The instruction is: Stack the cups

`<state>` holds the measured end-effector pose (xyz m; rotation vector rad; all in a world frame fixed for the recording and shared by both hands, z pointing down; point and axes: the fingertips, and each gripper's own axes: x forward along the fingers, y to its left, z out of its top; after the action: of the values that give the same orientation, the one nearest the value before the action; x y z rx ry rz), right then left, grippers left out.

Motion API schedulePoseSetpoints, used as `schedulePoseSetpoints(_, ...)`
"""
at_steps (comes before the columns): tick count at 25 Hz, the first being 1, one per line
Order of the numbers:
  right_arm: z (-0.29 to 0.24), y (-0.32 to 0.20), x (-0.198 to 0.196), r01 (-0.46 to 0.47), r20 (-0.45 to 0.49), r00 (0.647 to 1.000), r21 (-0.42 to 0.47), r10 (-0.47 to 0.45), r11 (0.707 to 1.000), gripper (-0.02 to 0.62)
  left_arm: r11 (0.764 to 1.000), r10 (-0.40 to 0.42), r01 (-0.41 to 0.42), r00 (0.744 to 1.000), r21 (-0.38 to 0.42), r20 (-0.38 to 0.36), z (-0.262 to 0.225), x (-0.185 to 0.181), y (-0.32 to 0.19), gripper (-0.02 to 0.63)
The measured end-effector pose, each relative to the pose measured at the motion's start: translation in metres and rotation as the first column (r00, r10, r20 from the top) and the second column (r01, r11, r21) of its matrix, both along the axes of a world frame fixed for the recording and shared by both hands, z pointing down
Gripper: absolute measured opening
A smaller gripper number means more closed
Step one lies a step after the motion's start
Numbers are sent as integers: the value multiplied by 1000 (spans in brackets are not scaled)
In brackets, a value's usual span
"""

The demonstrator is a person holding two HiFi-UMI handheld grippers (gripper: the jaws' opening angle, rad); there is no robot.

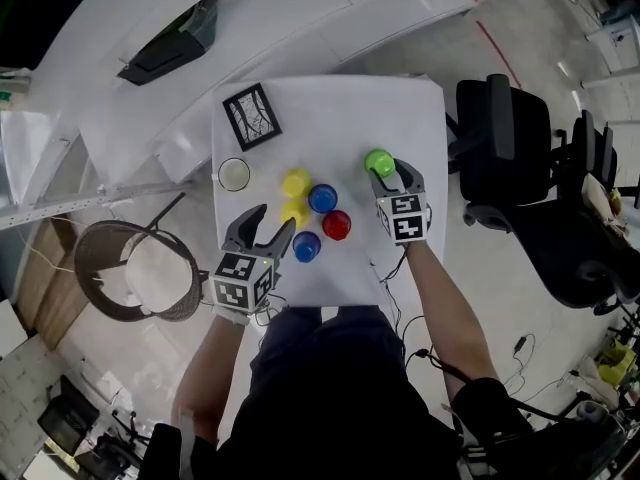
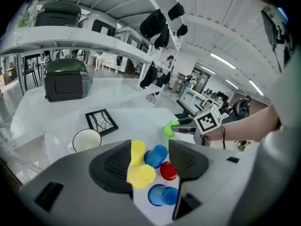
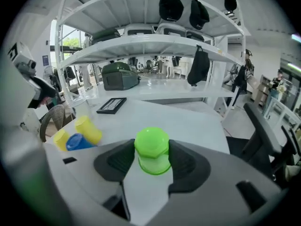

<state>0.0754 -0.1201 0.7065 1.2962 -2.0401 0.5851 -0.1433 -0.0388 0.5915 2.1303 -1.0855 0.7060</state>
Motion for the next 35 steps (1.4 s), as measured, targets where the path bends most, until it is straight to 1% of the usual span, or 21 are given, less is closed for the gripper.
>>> schedulePoseSetpoints(5, -4, -51, 50, -31, -52, 998, 33, 32, 999, 224, 1000, 6, -6, 1000, -4, 17, 3, 0, -2, 245)
schedulePoseSetpoints(8, 1, -70, 76, -81, -32, 996, 4, 81, 997, 224, 1000, 0, 0, 1000, -12, 19, 5, 0, 1, 245)
schedulePoseSetpoints(11, 12, -76, 94, -132, -5, 991, -40, 132, 990, 224, 1000, -3, 3, 1000, -20, 19, 7, 2, 5, 245)
schedulePoseSetpoints(15, 19, -75, 99, -160, 29, 986, -62, 162, 985, 224, 1000, -8, 8, 1000, -28, 9, 7, 4, 9, 245)
schedulePoseSetpoints(17, 21, -74, 98, -146, 14, 989, -67, 147, 987, 229, 999, -11, 11, 1000, -30, 7, 7, 6, 10, 245)
schedulePoseSetpoints(18, 23, -73, 97, -133, 1, 991, -75, 133, 988, 246, 999, -14, 14, 1000, -29, 7, 6, 7, 10, 245)
schedulePoseSetpoints(19, 24, -72, 96, -124, -7, 992, -80, 123, 989, 282, 1000, -17, 17, 1000, -27, 7, 6, 8, 10, 245)
schedulePoseSetpoints(20, 22, -70, 97, -122, -9, 992, -80, 122, 989, 293, 1000, -19, 19, 1000, -23, 6, 5, 9, 10, 245)
schedulePoseSetpoints(22, 15, -64, 97, -138, 3, 990, -61, 138, 989, 291, 1000, -19, 20, 1000, -13, 5, 3, 11, 9, 245)
schedulePoseSetpoints(26, -4, -40, 85, -153, 47, 987, -30, 154, 988, 266, 1000, -13, 13, 1000, 3, 11, 0, 11, 10, 245)
schedulePoseSetpoints(29, -18, -9, 60, -129, 105, 986, -36, 132, 991, 261, 1000, -13, 13, 1000, 14, 8, -4, 13, 12, 245)
schedulePoseSetpoints(31, -27, 13, 38, -93, 143, 985, -38, 98, 995, 259, 1000, -18, 18, 1000, 14, -3, -6, 15, 13, 245)
schedulePoseSetpoints(35, -43, 63, -22, 18, 219, 976, -45, -8, 999, 255, 1000, -29, 29, 999, -2, -26, -8, 17, 20, 245)
